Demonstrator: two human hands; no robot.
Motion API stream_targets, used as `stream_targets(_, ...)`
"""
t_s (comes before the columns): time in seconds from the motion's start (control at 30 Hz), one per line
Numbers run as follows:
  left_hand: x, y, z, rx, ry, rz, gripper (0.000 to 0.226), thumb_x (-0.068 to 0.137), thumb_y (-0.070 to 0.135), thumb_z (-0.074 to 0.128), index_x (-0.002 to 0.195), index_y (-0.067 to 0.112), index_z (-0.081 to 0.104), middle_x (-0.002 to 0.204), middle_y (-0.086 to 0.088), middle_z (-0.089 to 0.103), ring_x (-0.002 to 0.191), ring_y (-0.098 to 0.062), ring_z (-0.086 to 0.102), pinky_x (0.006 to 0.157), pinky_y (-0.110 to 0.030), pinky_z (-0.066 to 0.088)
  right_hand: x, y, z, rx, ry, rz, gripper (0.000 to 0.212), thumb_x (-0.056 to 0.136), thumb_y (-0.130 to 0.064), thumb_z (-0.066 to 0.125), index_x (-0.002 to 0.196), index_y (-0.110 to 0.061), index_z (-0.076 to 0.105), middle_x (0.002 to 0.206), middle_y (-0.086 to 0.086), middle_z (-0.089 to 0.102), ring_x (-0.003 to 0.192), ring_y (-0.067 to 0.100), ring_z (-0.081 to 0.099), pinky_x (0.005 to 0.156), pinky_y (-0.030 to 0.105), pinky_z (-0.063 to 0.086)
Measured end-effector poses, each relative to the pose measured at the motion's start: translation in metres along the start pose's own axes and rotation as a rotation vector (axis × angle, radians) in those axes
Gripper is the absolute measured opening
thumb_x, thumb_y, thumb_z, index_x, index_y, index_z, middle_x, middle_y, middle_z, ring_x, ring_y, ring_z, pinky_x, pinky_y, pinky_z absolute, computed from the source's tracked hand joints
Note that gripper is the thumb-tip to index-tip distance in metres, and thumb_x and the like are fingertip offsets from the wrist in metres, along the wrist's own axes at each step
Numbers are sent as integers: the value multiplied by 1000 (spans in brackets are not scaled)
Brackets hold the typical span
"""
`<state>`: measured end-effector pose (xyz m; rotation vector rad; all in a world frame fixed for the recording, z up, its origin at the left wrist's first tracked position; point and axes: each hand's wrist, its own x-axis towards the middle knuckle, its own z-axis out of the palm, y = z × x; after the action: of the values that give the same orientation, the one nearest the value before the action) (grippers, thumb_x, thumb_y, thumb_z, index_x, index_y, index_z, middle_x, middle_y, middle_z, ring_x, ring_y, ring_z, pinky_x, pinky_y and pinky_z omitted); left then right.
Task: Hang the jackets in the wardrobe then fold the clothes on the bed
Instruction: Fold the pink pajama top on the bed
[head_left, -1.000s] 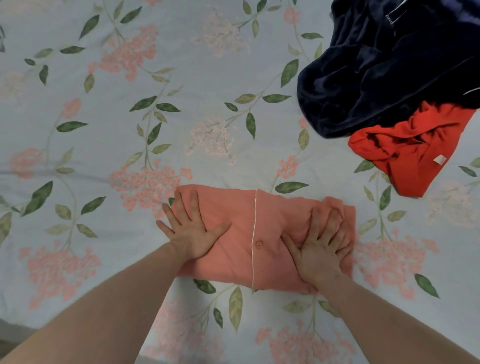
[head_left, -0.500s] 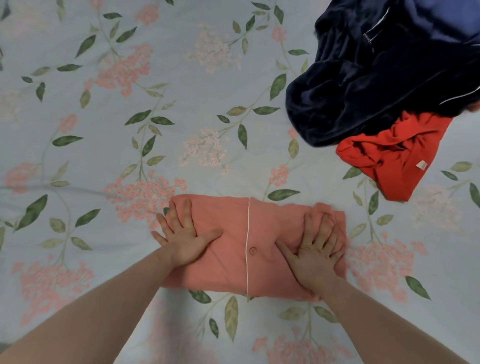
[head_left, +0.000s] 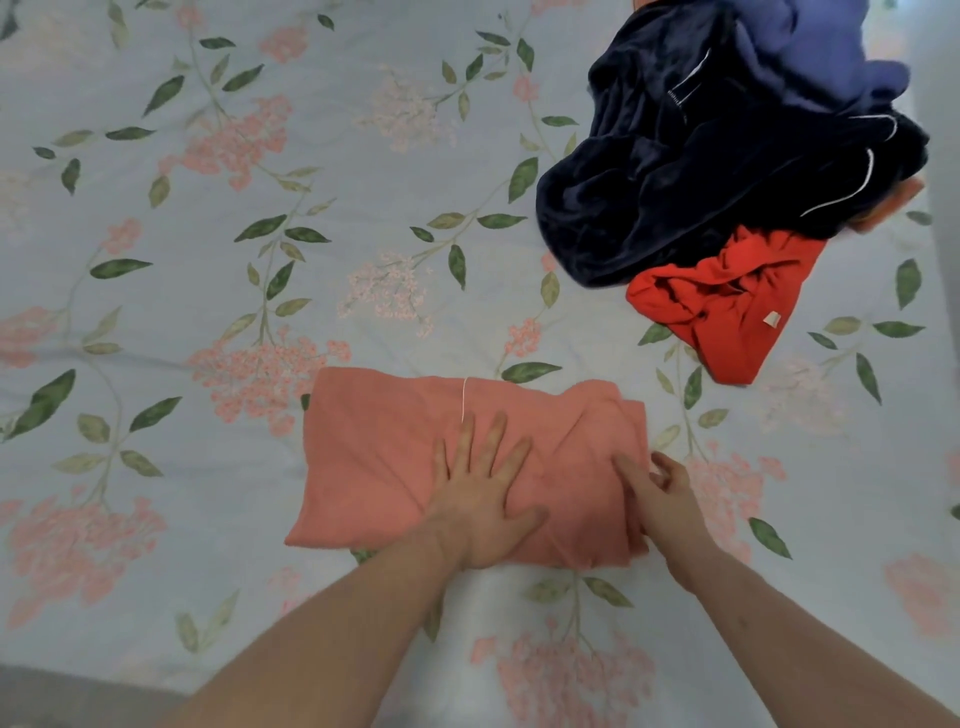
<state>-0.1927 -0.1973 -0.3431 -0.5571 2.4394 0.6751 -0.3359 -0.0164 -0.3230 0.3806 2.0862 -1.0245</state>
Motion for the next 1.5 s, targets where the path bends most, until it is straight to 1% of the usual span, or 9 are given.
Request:
stream_targets(0.23,-9,5,2,25,39,53,87,93,75,36,162,40,-2,167,7,-27,148,-25,-38,118,-61,-21,-5,-4,9,78,-120,32,53,85,-42,80,131,-24,62,114,-7,69,102,20,67,76,40,58)
stream_targets(0.47,-27,-5,-11,-180,235,89,75,94,62,45,161,38,19,172,8,-1,157,-19,-9,127,-51,0,-19,-9,14,161,-179,15,45,92,-27,75,131,-25,52,120,-1,66,105,23,67,88,46,58)
stream_targets(0.73,-82,-42,-33,-846,303,-144,54,83,58,54,130,34,64,131,18,63,122,0,56,113,-35,42,-64,-48,17,236,-249,-52,40,94,-19,71,131,-25,57,124,-2,67,108,24,68,89,45,58)
stream_targets(0.93,-91,-30,-82,-1446,154,-244,21,91,45,60,104,44,76,115,16,73,112,-8,66,107,-34,48,-119,-85,72,227,-231,-169,36,91,-10,71,120,-25,57,116,2,69,103,22,69,84,42,58)
stream_targets(1.07,-99,-46,-110,-1724,94,-304,40,97,47,53,116,19,75,105,-3,77,89,-18,75,80,-32,58,-143,-101,128,20,-307,-349,48,88,-16,75,128,-28,52,112,-6,71,96,7,71,86,29,59)
stream_targets(1.13,-103,-64,-115,-1766,92,-318,52,99,51,47,119,13,75,113,-17,75,101,-30,74,89,-42,58,-154,-107,152,-31,-398,-388,52,88,-12,72,131,-34,51,105,-11,73,84,-4,70,73,13,55)
stream_targets(1.23,-106,-97,-118,-1829,56,-379,53,99,50,50,125,10,72,124,-26,69,118,-42,66,93,-52,57,-169,-110,180,-177,-493,-367,56,85,-13,64,130,-43,52,79,-1,76,67,6,71,70,31,59)
stream_targets(1.37,-101,-136,-106,-1686,51,-458,36,100,31,62,128,10,69,117,-18,74,109,-34,72,92,-47,59,-169,-102,197,-52,-586,-284,58,84,4,60,122,-40,61,113,8,74,96,17,75,87,44,62)
stream_targets(1.5,-89,-160,-92,-1461,176,-592,35,96,22,71,128,7,67,112,-13,76,102,-31,74,95,-46,59,-148,-88,194,-11,-399,-430,51,88,6,55,117,-35,64,127,-6,65,94,5,71,80,28,60)
